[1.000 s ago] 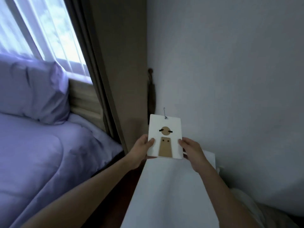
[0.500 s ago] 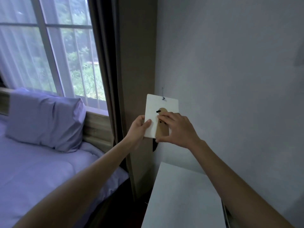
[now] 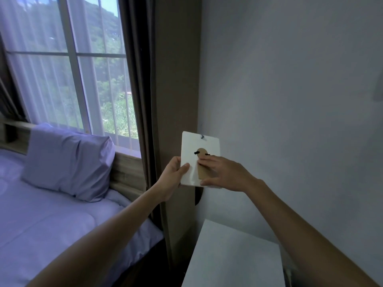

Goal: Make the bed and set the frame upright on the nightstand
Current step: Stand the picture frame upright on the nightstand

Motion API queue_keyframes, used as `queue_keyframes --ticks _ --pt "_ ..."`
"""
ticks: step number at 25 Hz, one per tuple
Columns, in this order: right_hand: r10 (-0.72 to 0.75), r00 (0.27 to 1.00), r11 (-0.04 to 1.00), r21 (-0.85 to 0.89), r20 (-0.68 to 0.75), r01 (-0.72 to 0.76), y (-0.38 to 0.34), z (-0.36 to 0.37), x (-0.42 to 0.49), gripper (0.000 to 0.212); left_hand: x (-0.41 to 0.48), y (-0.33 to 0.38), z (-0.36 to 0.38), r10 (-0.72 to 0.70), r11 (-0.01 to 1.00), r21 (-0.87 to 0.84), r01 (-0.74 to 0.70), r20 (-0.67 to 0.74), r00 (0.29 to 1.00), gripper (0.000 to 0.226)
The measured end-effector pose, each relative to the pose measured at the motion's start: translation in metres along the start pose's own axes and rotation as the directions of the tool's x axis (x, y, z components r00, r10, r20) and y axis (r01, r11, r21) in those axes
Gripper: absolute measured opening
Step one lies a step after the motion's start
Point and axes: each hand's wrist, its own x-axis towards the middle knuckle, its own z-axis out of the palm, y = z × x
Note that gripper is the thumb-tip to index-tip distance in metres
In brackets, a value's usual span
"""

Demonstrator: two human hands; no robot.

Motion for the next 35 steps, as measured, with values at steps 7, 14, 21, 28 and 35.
queue_keyframes --ticks 7,14,21,28,35 --pt "0.418 0.89 0.282 0.905 0.183 -0.319 0.015 -0.009 0.0 0.054 -0.022 -0.007 0.026 0.249 0.705 0.667 -0.239 0.082 0.965 0.027" --pt "0.46 0.846 -0.05 0.959 0.269 -0.278 0.02 0.008 -0.002 0.025 -0.048 -0.026 0.067 0.189 0.274 0.929 -0.248 0.201 0.961 0.043" --pt "0.421 0.868 -0.073 0.963 0.265 -0.259 0.054 0.008 -0.031 0.024 -0.03 -0.056 0.053 -0.025 0.624 0.775 -0.1 0.148 0.989 0.059" --pt "0.404 0.872 -0.092 0.961 0.277 -0.262 0.082 0.036 -0.055 0.022 -0.001 -0.045 0.054 -0.069 0.879 0.476 -0.03 0.189 0.98 0.059" --pt "0.566 0.795 -0.041 0.97 0.221 -0.24 0.105 0.074 -0.063 0.019 0.007 -0.076 0.064 -0.181 0.924 0.367 0.107 0.173 0.968 0.076"
